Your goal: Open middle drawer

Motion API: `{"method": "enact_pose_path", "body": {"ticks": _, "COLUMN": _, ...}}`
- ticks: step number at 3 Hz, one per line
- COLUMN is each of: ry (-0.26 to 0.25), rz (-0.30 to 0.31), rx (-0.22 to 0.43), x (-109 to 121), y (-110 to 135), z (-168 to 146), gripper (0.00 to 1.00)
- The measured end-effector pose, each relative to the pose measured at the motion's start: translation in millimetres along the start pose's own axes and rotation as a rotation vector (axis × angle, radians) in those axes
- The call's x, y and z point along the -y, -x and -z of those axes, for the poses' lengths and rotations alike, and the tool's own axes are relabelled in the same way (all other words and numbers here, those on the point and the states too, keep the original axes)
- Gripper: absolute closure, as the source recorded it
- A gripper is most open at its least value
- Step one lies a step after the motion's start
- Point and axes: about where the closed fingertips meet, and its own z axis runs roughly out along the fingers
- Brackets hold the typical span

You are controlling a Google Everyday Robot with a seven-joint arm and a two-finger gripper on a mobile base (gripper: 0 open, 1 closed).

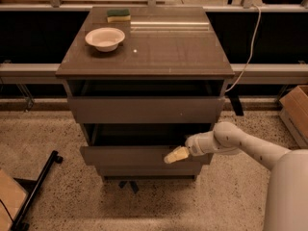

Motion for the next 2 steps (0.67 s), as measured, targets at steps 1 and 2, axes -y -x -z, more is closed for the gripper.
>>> {"method": "enact_pose_path", "body": {"ticks": 1, "ry": -0.011, "rz": -0.061, "rx": -0.022, "x": -6.0, "y": -23.0, "z": 7.1, "gripper": 0.0}}
{"method": "enact_pose_path", "body": {"ticks": 2, "ry": -0.011, "rz": -0.062, "rx": -0.022, "x": -7.7, "y": -18.5, "z": 11.2, "gripper": 0.18}}
